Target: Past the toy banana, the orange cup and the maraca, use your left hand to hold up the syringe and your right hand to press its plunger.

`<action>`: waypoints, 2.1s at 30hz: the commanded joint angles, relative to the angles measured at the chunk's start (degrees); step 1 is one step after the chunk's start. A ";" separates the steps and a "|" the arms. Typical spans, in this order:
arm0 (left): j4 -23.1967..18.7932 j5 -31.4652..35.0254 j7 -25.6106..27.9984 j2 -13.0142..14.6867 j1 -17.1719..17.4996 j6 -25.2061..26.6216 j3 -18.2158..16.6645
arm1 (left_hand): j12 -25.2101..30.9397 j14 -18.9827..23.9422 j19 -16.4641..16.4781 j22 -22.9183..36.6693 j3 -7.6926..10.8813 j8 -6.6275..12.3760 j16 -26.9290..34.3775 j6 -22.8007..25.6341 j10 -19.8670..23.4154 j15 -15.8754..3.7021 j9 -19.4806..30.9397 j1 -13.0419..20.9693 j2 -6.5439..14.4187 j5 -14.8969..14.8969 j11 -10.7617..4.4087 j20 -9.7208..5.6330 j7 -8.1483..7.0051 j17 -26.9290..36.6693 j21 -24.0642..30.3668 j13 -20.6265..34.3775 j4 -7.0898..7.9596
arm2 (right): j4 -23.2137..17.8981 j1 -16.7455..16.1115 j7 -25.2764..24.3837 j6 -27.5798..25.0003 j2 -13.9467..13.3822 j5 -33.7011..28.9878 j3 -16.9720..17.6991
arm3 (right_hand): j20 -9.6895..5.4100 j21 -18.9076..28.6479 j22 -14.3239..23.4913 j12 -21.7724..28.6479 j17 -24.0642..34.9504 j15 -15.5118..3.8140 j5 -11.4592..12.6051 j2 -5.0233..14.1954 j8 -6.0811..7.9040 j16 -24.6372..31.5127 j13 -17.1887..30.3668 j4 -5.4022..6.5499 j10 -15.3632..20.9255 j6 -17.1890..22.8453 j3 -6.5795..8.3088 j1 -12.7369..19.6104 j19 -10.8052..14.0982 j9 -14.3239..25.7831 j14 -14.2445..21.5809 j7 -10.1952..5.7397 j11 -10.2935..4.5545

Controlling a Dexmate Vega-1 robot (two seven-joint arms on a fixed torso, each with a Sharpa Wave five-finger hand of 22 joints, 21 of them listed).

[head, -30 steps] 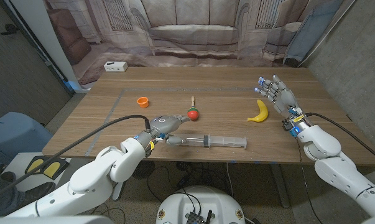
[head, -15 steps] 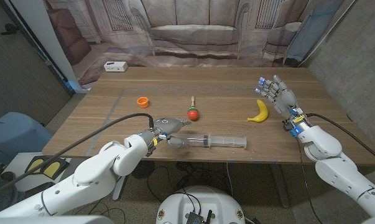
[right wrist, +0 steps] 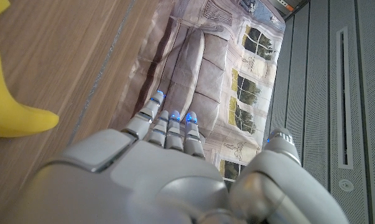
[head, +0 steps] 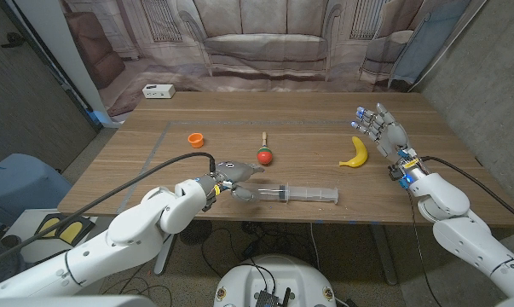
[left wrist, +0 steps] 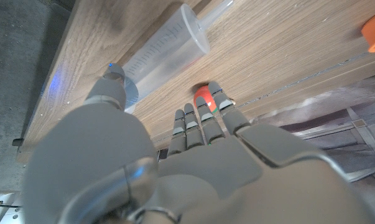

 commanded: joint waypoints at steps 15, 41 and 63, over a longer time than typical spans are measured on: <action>3.82 -1.38 -6.33 -2.31 -7.44 -1.79 5.13 | 0.45 1.48 1.68 0.31 0.55 0.55 0.75 0.55 0.96 0.01 0.33 1.58 0.42 -0.04 0.31 -0.14 0.29 0.29 0.55 0.14 0.09 | 0.22 -0.45 -0.14 0.59 0.50 -0.03 0.38 | 0.46 -0.02 0.16 -0.30 0.12 0.30 0.00 0.31 -0.02 -0.23 0.23 -0.14 0.52 -0.32 -0.08 0.41 0.48 0.05 0.32 -0.09 -0.14; 4.18 6.23 -4.53 -3.95 -6.14 -1.55 6.99 | 1.35 4.15 3.57 0.35 1.06 1.37 1.31 3.37 3.62 -1.14 0.35 4.07 1.26 0.10 -0.64 -0.60 -0.29 0.31 0.99 0.24 0.06 | 0.18 -0.06 1.13 0.74 -0.63 -0.11 1.03 | 0.65 -0.02 0.17 -0.28 0.14 0.57 -0.02 0.34 0.04 -0.24 0.25 -0.14 0.83 -0.23 -0.10 0.44 0.77 0.06 0.67 -0.11 -0.02; 5.86 14.18 -1.47 -7.13 -4.27 0.04 9.67 | 1.66 5.30 4.09 0.38 1.61 1.57 1.42 4.71 4.84 -1.72 0.37 5.90 2.29 0.43 -1.08 -0.70 -0.77 0.32 1.03 0.31 -0.05 | 0.98 -1.53 2.32 1.45 -0.60 1.20 1.96 | 0.66 -0.05 0.17 -0.32 0.18 0.51 -0.04 0.35 0.09 -0.31 0.26 -0.09 0.89 -0.09 -0.16 0.36 0.88 0.06 0.73 -0.06 -0.10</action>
